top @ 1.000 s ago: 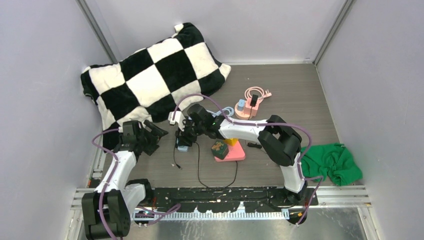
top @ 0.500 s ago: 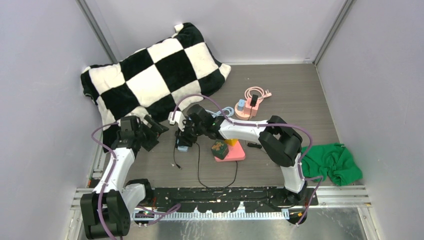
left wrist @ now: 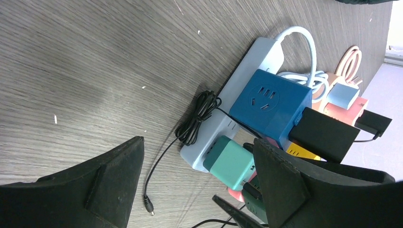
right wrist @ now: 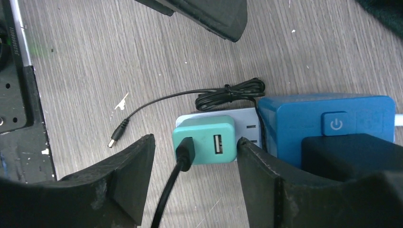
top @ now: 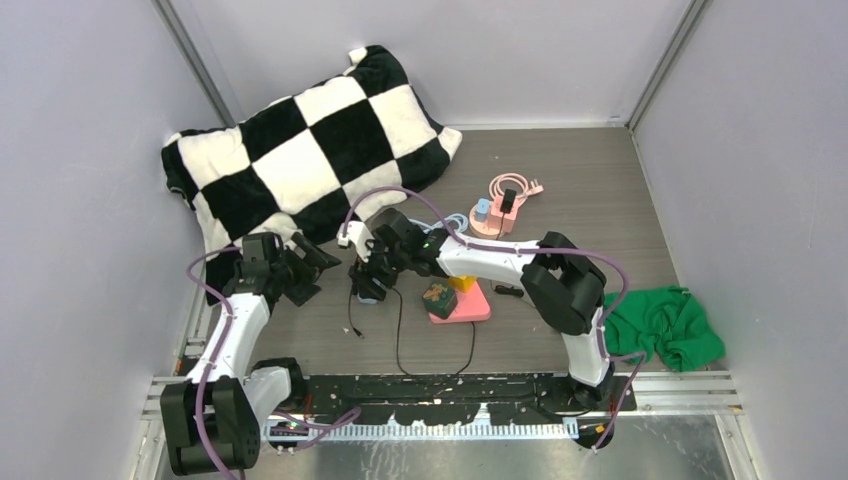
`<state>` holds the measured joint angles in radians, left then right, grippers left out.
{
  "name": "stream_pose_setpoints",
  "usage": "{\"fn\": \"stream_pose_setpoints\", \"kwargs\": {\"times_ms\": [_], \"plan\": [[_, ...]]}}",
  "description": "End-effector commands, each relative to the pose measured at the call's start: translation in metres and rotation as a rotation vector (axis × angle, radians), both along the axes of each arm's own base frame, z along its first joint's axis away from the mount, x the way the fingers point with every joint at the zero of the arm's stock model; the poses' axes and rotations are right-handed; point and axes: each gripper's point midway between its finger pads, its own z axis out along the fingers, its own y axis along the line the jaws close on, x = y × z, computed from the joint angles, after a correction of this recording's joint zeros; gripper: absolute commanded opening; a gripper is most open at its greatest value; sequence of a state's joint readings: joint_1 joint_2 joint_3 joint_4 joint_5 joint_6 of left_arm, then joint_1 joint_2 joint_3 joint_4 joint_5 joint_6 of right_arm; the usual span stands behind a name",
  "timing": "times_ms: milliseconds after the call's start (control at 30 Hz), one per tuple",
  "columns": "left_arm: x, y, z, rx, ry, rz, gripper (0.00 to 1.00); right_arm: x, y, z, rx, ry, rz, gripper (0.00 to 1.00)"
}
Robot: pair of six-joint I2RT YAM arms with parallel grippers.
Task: Insert the plug
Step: Insert the plug into the socket.
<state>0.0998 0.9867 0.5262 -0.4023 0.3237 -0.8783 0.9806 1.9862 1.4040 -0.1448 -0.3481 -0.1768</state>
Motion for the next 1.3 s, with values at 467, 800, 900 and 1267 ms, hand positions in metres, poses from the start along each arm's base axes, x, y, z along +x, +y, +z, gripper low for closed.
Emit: {"fn": "stream_pose_setpoints", "kwargs": {"times_ms": [467,800,900,1267], "plan": [[0.006,-0.002,0.017,-0.003,-0.053,-0.026,0.78,0.012,-0.004,0.045,0.043,0.03,-0.115,0.81],[0.007,-0.027,0.026,-0.14,-0.101,-0.112,0.55,0.013,-0.003,0.044,0.031,0.028,-0.114,0.79],[0.005,-0.027,0.023,-0.141,-0.093,-0.114,0.55,0.013,-0.002,0.056,0.058,0.033,-0.133,0.8],[0.0,-0.04,0.022,-0.251,-0.068,-0.115,0.56,0.017,0.006,0.079,0.139,0.155,-0.296,0.83]]}}
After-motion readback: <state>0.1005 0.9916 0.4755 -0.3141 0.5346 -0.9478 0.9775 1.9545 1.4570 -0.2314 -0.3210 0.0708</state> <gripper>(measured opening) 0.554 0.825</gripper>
